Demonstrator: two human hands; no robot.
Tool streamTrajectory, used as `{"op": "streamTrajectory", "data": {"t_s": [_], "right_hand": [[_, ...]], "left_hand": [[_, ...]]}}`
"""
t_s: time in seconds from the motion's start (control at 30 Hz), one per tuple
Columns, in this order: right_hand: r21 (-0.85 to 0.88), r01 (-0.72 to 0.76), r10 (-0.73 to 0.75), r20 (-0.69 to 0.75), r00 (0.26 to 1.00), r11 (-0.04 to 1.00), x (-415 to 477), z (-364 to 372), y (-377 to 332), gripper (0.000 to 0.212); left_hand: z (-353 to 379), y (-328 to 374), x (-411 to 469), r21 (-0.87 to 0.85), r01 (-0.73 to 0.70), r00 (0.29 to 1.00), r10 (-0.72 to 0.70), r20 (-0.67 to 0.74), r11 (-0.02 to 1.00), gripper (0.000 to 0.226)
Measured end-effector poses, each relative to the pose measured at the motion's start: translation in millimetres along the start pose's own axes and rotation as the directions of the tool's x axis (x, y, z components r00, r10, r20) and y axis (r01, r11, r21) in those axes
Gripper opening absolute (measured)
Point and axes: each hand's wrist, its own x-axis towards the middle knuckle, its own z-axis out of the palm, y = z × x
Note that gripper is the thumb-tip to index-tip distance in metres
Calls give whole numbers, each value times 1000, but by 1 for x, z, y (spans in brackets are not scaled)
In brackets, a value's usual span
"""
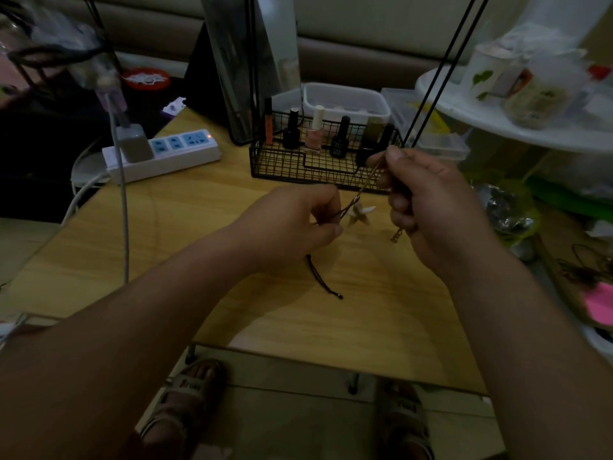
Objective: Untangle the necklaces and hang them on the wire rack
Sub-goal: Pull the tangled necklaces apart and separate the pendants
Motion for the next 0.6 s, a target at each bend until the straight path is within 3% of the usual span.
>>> {"op": "streamTrajectory", "data": {"t_s": [0.07,0.27,0.6], "right_hand": [[32,-6,6,4,1000,999,1,-1,0,24],[150,-27,23,33,999,988,-1,-2,-2,24],[163,-52,37,95,995,985,-5,4,-5,25]], "left_hand": [[2,0,1,21,-17,1000,17,19,1000,4],[5,5,3,-82,134,991,-131,40,988,36],[8,3,7,-238,152,988,-154,8,959,26]]}}
